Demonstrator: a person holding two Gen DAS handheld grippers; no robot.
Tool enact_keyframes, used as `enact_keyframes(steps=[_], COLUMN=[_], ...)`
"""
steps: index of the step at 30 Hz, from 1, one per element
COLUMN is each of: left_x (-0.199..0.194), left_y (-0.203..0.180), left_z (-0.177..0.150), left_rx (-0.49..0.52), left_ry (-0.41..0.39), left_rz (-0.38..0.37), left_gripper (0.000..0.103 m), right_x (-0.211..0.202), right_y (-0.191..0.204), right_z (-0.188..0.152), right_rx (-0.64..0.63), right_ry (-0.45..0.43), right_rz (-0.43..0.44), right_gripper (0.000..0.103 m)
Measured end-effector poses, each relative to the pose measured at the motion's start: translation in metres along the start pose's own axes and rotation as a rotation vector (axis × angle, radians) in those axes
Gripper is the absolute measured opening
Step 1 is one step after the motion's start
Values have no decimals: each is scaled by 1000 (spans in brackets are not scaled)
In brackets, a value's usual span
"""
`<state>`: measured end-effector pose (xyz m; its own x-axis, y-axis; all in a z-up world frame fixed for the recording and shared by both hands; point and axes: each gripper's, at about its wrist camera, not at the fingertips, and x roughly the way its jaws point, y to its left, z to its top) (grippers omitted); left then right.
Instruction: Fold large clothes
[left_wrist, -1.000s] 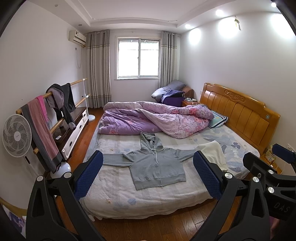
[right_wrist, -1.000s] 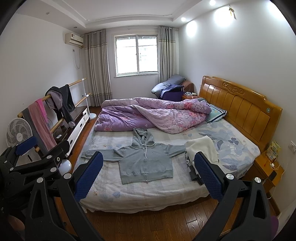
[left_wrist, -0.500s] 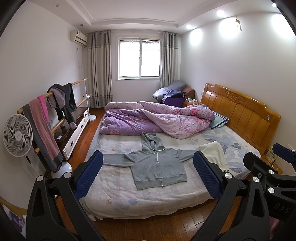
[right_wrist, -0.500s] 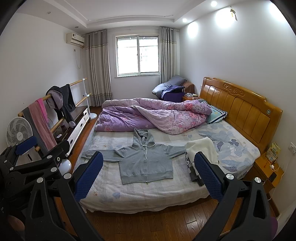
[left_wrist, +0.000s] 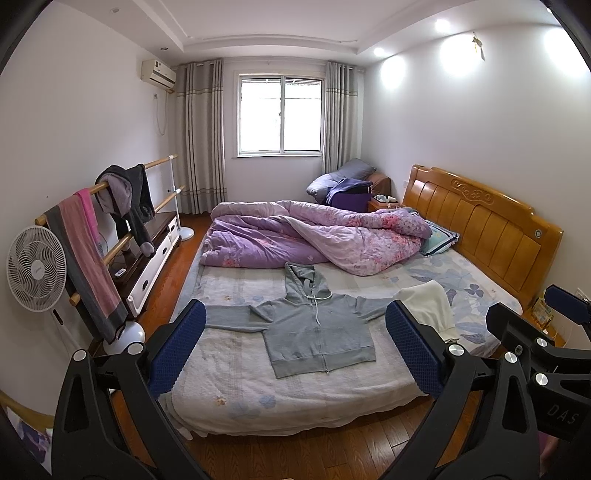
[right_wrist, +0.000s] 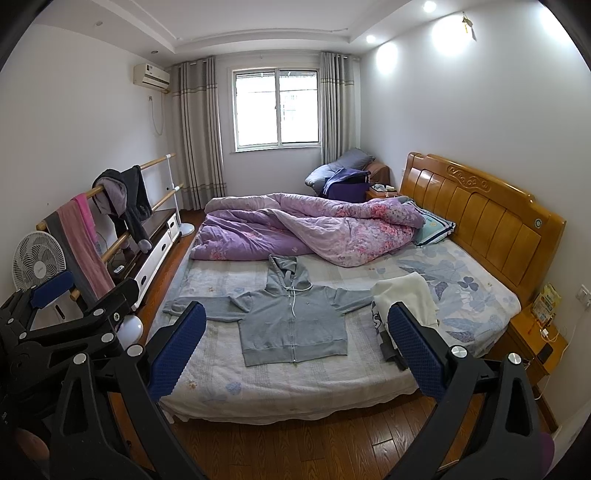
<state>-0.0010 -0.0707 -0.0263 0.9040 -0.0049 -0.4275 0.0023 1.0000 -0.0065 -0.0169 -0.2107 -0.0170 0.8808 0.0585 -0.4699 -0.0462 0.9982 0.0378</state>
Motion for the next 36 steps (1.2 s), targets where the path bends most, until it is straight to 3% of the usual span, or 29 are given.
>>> enact_keyframes(steps=[12,25,27,29,36], left_x=[1,6,10,16,39], left_y=[-1,-27,-25,5,17], left_z=[-1,-16,-18,-9,-2], left_rx=[1,-3,-3,-3,-12], left_ry=[2,17,21,29,67], left_rz=[0,2,6,8,33], left_gripper=[98,98,98,98,98], right_x=[2,15,19,23,53], right_y=[5,11,12,12,5], right_z=[1,1,1,0,2], right_rx=[0,-6,-6,-4,-10], right_ry=[8,22,27,34,67], right_rz=[5,12,15,20,50], right_gripper=[95,95,95,95,95])
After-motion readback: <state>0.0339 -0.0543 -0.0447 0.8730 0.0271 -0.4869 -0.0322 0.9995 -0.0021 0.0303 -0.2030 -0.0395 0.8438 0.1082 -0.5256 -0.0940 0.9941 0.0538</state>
